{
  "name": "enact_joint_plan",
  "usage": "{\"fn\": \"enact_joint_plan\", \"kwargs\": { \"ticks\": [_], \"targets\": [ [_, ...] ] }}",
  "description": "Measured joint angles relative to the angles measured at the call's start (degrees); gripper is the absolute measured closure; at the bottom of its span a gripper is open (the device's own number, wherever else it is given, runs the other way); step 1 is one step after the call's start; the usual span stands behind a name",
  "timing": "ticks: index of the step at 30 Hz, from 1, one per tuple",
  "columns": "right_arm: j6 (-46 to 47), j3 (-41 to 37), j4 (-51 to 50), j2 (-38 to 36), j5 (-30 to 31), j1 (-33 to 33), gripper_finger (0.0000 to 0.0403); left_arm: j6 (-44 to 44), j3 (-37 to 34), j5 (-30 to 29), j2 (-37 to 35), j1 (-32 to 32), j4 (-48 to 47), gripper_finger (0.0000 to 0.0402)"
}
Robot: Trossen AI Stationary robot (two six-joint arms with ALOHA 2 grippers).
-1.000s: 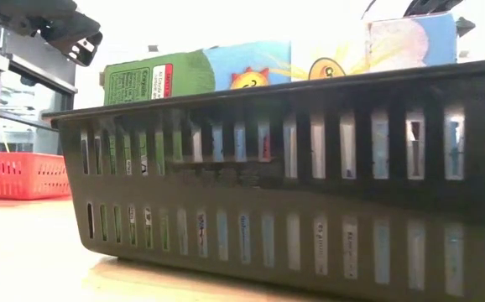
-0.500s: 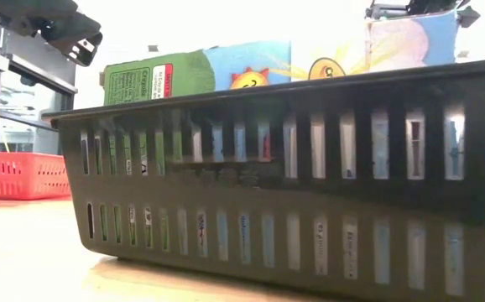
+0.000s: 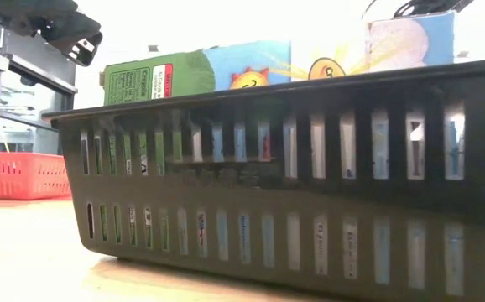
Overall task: Pick & Place Office Desk Supplies
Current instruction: Put the yellow spring keychain into the orange bin
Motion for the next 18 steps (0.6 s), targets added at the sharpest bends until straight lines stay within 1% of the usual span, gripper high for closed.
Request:
{"fn": "enact_joint_plan", "kwargs": {
  "ticks": [6,10,18],
  "targets": [
    [-5.3,0.0,3.1,4.1,-0.1,-5.7,0.0304,0.0,0.0,0.0,0.0,0.0,0.0,0.0266],
    [-7.8,0.0,3.7,5.4,-1.5,-8.8,0.0304,0.0,0.0,0.0,0.0,0.0,0.0,0.0266],
    [-9.0,0.0,2.1,6.1,-1.6,-11.7,0.0304,0.0,0.0,0.3,0.0,0.0,0.0,0.0266]
  ]
}}
